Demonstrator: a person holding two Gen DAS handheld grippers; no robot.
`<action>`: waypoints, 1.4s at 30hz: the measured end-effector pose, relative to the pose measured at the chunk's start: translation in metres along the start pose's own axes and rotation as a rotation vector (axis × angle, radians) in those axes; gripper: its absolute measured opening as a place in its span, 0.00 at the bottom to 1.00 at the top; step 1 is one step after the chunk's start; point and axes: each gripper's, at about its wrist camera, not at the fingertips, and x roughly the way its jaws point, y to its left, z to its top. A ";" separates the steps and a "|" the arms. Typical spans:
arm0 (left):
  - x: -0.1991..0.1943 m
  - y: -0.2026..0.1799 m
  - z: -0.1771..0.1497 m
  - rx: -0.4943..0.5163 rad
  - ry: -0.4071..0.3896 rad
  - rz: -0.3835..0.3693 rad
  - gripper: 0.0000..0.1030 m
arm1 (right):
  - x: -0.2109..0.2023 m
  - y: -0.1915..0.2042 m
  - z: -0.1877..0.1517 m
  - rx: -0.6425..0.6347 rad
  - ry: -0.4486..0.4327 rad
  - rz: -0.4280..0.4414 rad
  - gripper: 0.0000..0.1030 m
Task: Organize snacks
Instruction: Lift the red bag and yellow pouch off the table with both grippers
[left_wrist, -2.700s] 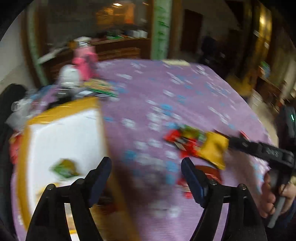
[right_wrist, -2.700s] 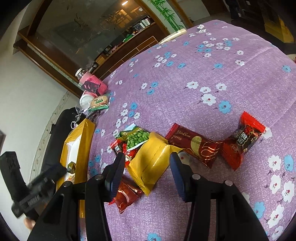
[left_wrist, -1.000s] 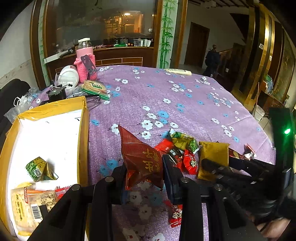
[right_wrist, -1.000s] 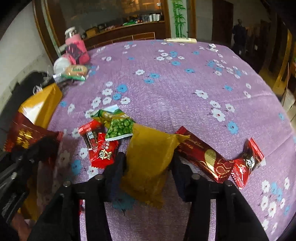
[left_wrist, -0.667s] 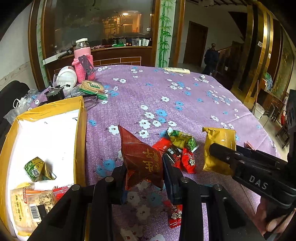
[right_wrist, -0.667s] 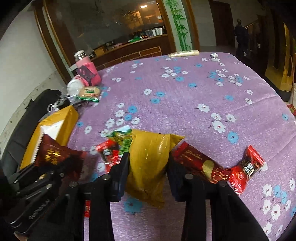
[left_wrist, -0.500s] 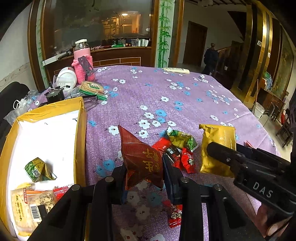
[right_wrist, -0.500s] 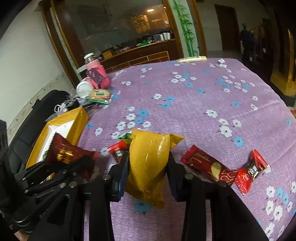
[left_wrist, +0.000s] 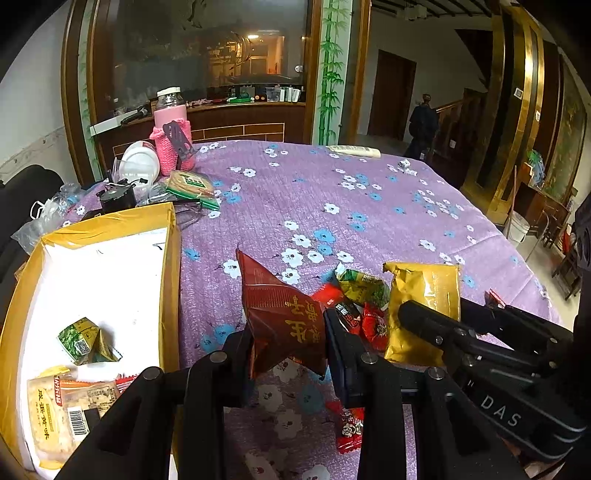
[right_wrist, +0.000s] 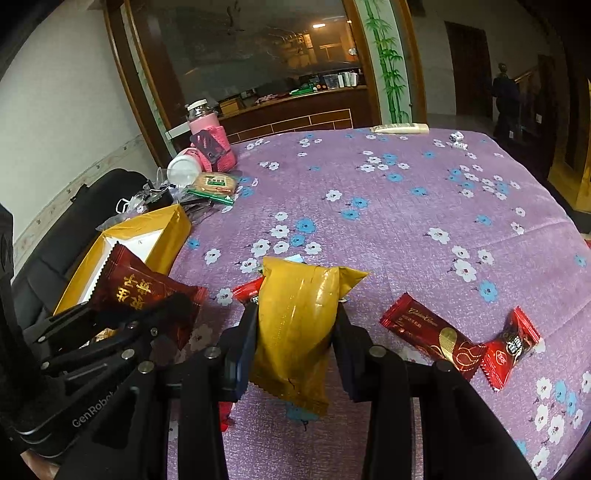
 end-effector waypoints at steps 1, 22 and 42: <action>0.000 0.000 0.000 -0.002 0.001 0.001 0.32 | 0.000 0.000 0.000 -0.001 -0.002 0.000 0.36; -0.002 0.005 0.001 -0.021 -0.011 0.003 0.32 | -0.006 0.005 0.000 -0.018 -0.025 0.021 0.36; -0.006 0.014 0.005 -0.055 -0.024 0.017 0.32 | -0.013 0.020 -0.003 -0.070 -0.050 0.069 0.36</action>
